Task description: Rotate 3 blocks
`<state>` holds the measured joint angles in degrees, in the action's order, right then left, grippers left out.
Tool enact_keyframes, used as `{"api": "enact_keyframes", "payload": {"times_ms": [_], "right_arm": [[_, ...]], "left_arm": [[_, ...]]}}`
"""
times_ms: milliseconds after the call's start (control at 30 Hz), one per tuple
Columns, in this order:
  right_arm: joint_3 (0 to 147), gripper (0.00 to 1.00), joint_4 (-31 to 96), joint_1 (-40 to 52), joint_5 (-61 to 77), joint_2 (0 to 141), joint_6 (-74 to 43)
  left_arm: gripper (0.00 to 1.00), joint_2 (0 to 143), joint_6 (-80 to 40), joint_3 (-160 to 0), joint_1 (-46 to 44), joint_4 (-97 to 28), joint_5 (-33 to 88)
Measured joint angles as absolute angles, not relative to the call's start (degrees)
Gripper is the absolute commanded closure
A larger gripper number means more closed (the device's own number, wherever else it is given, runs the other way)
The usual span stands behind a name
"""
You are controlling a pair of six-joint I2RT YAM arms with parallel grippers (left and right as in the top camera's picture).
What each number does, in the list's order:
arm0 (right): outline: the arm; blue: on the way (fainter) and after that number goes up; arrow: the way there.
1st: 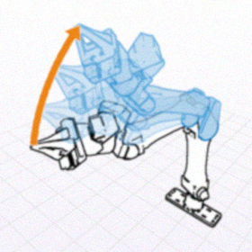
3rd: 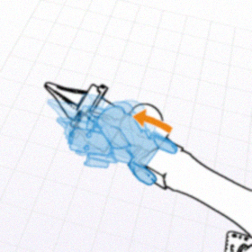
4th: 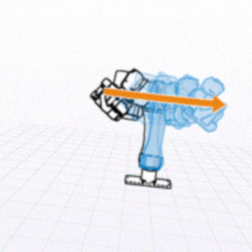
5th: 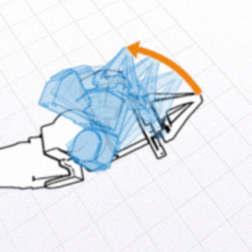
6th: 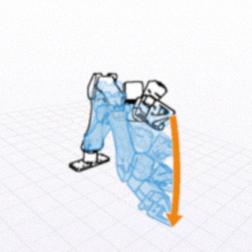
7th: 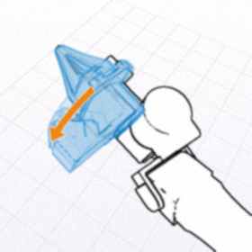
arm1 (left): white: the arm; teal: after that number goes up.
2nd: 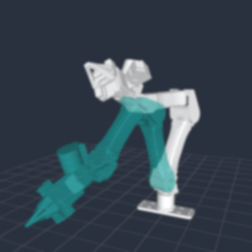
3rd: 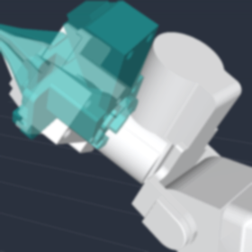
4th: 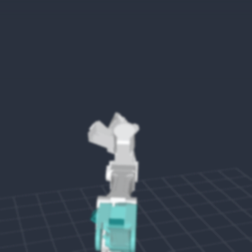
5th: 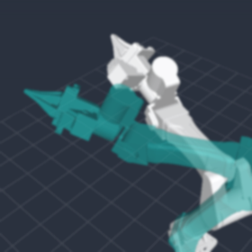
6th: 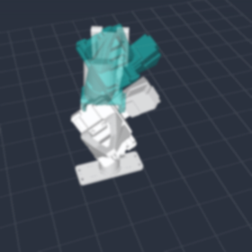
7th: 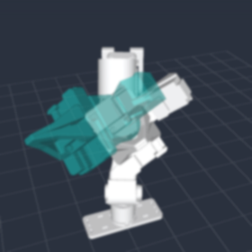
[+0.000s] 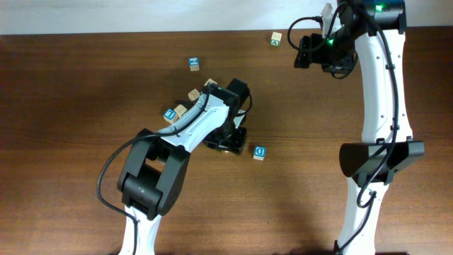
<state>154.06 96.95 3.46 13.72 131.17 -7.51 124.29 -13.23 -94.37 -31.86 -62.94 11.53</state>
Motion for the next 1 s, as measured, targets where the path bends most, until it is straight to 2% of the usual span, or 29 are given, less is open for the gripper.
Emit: {"api": "enact_keyframes", "payload": {"times_ms": [33,167,233,300,367,433,533,600,733,767,800,833,867,1000], "right_arm": [[154.1,0.21,96.9,3.5,13.5,131.2,-7.5],[154.1,0.21,97.0,3.5,13.3,131.2,-7.5],[154.1,0.21,97.0,3.5,13.3,131.2,-7.5],[154.1,0.21,97.0,3.5,13.3,131.2,-7.5],[154.1,0.21,97.0,3.5,13.3,131.2,-7.5],[154.1,0.21,97.0,3.5,13.3,131.2,-7.5],[154.0,0.21,97.0,3.5,13.3,131.2,-7.5],[153.9,0.21,97.0,3.5,13.3,131.2,-7.5],[153.9,0.21,97.0,3.5,13.3,131.2,-7.5],[153.9,0.21,97.0,3.5,13.3,131.2,-7.5],[153.9,0.21,97.0,3.5,13.3,131.2,-7.5],[153.9,0.21,97.0,3.5,13.3,131.2,-7.5],[153.9,0.21,97.0,3.5,13.3,131.2,-7.5],[153.9,0.21,97.0,3.5,13.3,131.2,-7.5]], "left_arm": [[0.11,124.3,-13.4,-94.4,-31.9,-63.7,12.1],[0.11,124.8,-13.2,-103.2,-29.9,-72.0,12.9],[0.03,124.7,-12.4,-110.3,-27.0,-74.7,11.4],[0.04,124.7,-9.5,-115.5,-22.9,-74.9,4.2],[0.09,124.8,-5.1,-115.7,-19.5,-73.4,-1.8],[0.21,125.3,-0.1,-115.7,-14.7,-72.4,-5.9],[0.21,127.1,2.0,-115.7,-9.4,-72.2,-6.2],[0.25,129.9,3.5,-115.7,-6.5,-72.6,-5.1],[0.27,134.0,9.1,-115.7,-6.6,-74.0,-1.5],[0.30,134.5,10.3,-115.7,-6.7,-74.1,-1.0],[0.41,134.6,11.0,-115.5,-6.7,-73.9,-0.6],[0.56,134.6,11.6,-115.2,-6.7,-73.7,-0.4],[0.63,134.6,11.8,-114.9,-6.7,-73.5,-0.3],[0.64,134.6,12.6,-114.1,-7.0,-72.9,0.8]]}}
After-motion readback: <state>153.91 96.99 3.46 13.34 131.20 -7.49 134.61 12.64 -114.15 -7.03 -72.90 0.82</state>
